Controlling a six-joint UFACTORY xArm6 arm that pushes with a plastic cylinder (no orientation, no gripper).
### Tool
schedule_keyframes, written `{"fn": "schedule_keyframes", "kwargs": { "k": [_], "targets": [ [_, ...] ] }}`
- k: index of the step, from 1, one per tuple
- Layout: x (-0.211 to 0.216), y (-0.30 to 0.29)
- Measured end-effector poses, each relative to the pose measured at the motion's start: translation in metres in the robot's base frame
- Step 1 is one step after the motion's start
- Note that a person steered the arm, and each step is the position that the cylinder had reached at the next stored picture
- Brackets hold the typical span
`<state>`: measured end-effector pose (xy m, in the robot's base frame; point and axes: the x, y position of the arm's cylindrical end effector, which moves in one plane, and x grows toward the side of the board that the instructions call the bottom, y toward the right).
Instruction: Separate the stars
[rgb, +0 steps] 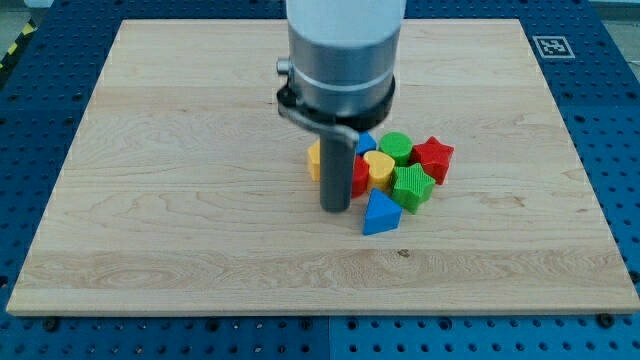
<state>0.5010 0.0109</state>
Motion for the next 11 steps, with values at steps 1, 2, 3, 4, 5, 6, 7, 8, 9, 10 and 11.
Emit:
{"fn": "schedule_keyframes", "kwargs": {
  "k": [1, 2, 3, 4, 5, 6, 7, 8, 9, 10, 11],
  "targets": [
    [0.017, 0.003],
    [-0.004, 0.02],
    [-0.027, 0.034],
    [0.0, 0.036],
    [-0.035, 0.094],
    [-0.032, 0.095],
    [-0.002, 0.101],
    [-0.026, 0.134],
    [-0.058, 0.118],
    [-0.056, 0.04],
    [-0.092, -0.012]
  ]
}}
